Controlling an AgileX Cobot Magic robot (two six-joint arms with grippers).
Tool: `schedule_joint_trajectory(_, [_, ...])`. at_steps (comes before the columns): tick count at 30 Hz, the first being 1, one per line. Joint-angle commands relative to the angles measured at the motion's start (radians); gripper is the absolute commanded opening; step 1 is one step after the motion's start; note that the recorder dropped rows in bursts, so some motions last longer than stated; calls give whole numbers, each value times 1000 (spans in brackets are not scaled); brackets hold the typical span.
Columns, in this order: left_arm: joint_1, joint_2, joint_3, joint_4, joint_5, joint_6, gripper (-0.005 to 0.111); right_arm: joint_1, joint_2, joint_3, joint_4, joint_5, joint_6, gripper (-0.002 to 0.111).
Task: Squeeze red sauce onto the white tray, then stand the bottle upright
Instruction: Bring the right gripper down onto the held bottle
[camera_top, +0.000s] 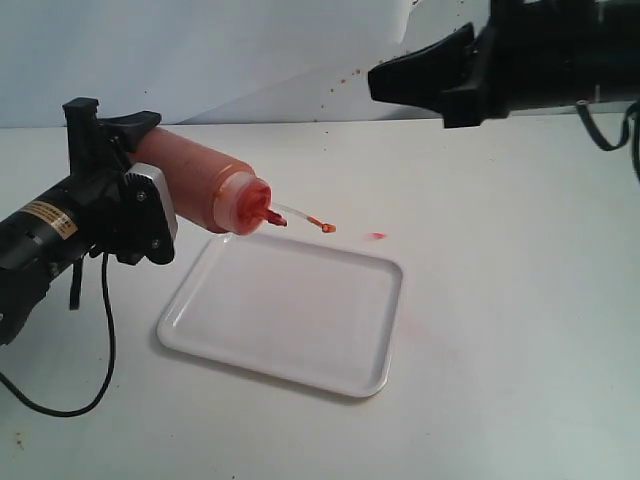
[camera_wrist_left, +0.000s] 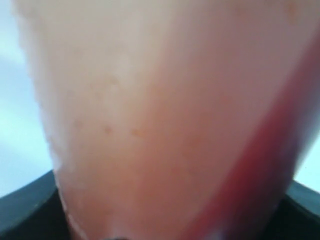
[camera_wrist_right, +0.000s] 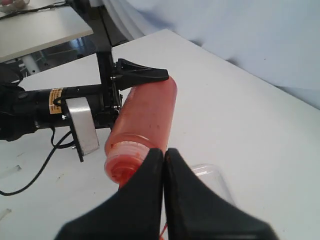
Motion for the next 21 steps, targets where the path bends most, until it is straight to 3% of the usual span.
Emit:
schedule_joint_trajectory(1, [-6,-11,-18,-22,-42,13,0,43,103,-67,2,-44,-26,0])
schedule_joint_trajectory(18, [-6,-11,-20,-36,-40,13,0,63,228,-110,106,-90,-94,1])
schedule_joint_trajectory(21, [-6,-11,-20,-30,-18,13,0,63,228,-110,106,-64,-82,12])
